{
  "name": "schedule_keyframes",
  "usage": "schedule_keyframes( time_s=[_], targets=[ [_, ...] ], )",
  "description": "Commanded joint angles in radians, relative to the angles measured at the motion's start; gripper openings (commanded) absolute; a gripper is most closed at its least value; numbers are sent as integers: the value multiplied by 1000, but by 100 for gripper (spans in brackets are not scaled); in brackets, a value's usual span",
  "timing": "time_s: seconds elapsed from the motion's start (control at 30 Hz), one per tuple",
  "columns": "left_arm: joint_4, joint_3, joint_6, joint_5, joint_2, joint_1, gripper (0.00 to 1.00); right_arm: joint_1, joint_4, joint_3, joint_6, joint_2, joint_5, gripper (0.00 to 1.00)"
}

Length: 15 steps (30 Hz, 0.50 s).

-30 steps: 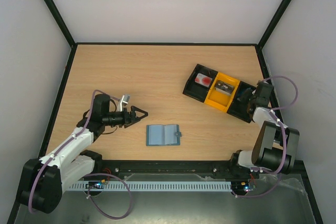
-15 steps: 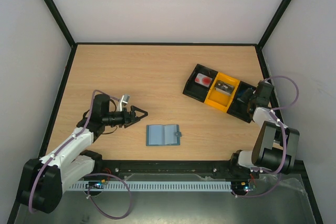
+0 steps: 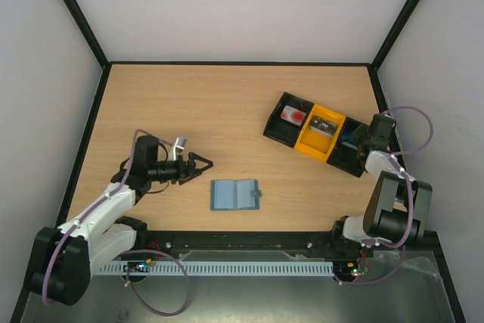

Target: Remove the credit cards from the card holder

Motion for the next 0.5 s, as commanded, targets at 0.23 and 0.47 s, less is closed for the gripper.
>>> schedule_keyframes(
  time_s=[0.23, 0.47],
  targets=[
    [11, -9, 6, 13, 7, 8, 100, -5, -183, 142, 146, 67, 66, 18],
    [17, -9, 4, 4, 13, 8, 100, -4, -262, 172, 216, 18, 64, 15]
  ],
)
